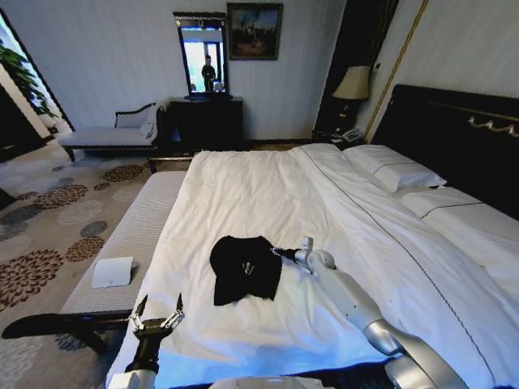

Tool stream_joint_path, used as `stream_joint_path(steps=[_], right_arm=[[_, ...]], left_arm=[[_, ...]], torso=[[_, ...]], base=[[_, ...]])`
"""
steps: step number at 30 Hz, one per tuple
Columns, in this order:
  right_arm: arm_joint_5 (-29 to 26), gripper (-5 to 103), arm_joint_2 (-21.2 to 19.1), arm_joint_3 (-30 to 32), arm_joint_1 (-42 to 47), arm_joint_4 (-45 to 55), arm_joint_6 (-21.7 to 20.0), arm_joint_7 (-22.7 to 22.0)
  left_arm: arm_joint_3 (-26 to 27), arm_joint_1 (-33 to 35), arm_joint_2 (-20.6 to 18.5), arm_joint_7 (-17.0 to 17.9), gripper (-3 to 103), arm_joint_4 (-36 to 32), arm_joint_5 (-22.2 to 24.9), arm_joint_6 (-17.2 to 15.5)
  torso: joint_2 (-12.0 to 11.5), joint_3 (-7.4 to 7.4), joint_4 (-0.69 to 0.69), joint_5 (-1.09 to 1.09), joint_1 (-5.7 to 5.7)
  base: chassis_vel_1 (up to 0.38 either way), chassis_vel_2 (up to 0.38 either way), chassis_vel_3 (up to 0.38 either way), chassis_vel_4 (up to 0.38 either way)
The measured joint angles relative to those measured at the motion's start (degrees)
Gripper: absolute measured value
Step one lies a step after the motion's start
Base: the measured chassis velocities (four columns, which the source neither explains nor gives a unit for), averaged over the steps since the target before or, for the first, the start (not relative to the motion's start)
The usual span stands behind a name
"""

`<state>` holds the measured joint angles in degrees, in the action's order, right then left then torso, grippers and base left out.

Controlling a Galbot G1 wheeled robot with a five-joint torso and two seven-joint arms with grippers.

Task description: Fold the clothes on the bed.

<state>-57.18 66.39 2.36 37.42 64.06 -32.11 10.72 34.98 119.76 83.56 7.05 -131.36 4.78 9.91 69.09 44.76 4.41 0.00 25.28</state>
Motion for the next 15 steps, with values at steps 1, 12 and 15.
stream_joint_path(steps=[1, 12, 15], right_arm=[[0.00, 14, -0.04, -0.06, 0.03, 0.17, 0.00, -0.01], [-0.01, 0, -0.73, -0.70, 0.15, 0.53, 0.19, -0.08], [-0.01, 0, -0.72, -0.69, 0.16, 0.80, 0.20, -0.19]], left_arm=[[-0.08, -0.12, -0.07, 0.00, 98, 0.04, 0.06, 0.00], [-0.55, -1.77, -4.84, 0.00, 100, 2.02, 6.06, -3.74], [-0.56, -2.86, -6.60, 0.00, 98, 2.02, 8.53, -5.52]], torso=[[0.00, 0.00, 0.00, 0.00, 0.00], [0.00, 0.00, 0.00, -0.01, 0.00], [0.00, 0.00, 0.00, -0.01, 0.00]], base=[[0.000, 0.000, 0.000, 0.000], [0.000, 0.000, 0.000, 0.000], [0.000, 0.000, 0.000, 0.000]])
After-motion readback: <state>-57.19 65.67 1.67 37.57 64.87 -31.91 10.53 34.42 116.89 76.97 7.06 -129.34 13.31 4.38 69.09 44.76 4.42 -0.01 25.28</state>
